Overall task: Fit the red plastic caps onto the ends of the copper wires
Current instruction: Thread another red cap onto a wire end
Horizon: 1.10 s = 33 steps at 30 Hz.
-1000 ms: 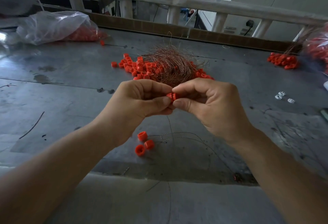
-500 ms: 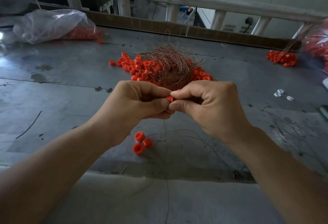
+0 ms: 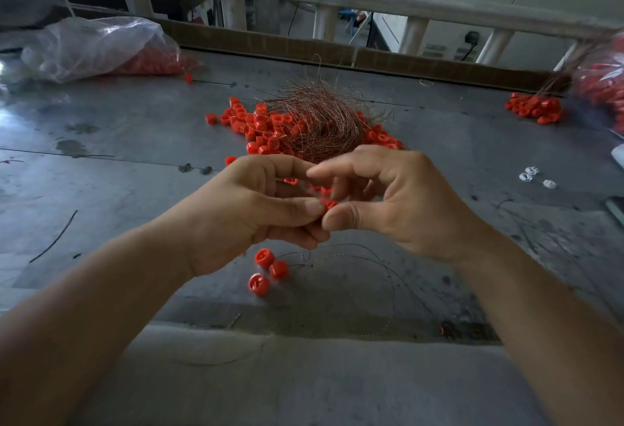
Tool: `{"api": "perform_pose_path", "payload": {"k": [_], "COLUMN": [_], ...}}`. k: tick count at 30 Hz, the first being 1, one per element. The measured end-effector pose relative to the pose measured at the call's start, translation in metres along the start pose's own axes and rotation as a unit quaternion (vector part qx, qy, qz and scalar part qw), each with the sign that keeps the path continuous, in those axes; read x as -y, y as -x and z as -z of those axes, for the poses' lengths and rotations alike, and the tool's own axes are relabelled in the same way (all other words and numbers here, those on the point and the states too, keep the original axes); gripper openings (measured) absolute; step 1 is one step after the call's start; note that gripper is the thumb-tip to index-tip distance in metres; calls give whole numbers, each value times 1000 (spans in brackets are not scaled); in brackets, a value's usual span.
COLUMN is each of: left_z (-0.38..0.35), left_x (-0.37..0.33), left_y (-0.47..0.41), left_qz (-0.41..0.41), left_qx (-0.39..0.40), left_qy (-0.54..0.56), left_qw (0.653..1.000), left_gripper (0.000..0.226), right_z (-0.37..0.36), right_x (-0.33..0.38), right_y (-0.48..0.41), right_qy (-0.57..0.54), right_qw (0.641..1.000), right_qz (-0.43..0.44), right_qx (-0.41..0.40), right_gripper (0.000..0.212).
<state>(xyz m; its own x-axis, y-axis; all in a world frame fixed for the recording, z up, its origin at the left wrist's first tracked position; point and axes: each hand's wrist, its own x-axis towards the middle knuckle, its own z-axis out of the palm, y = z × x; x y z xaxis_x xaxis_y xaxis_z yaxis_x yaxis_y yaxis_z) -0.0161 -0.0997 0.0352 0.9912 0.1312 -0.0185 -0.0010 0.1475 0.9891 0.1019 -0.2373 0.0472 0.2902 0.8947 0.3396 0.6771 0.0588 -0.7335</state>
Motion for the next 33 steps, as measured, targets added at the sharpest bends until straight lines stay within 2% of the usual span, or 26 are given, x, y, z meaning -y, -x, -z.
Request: {"api": "perform_pose_path", "payload": {"k": [3, 7, 11, 15, 22, 27, 31, 33], "left_z": [0, -4, -11, -15, -19, -14, -1, 4], "left_x": [0, -1, 0, 3, 1, -1, -9, -14], "left_y": [2, 2, 3, 3, 7, 5, 6, 8], "left_qz": [7, -35, -101, -121, -142, -123, -116, -129], "left_qx": [20, 17, -12, -24, -33, -44, -29, -21], "left_qy": [7, 26, -85, -108, -130, -90, -73, -26], "left_qw": [1000, 999, 991, 986, 981, 987, 990, 991], "left_gripper": [48, 45, 56, 61, 51, 53, 44, 44], "right_z": [1, -3, -5, -8, -10, -11, -12, -12], "right_x": [2, 3, 4, 5, 8, 5, 10, 12], "right_y": [1, 1, 3, 5, 6, 3, 5, 3], "right_qy": [24, 83, 137, 143, 129, 84, -4, -75], "right_qw": [999, 995, 988, 987, 989, 994, 997, 996], "right_qz": [13, 49, 70, 67, 75, 59, 58, 18], "right_qx": [45, 2, -10, -13, -24, -38, -52, -39], "right_gripper": [21, 15, 11, 4, 4, 5, 21, 29]}}
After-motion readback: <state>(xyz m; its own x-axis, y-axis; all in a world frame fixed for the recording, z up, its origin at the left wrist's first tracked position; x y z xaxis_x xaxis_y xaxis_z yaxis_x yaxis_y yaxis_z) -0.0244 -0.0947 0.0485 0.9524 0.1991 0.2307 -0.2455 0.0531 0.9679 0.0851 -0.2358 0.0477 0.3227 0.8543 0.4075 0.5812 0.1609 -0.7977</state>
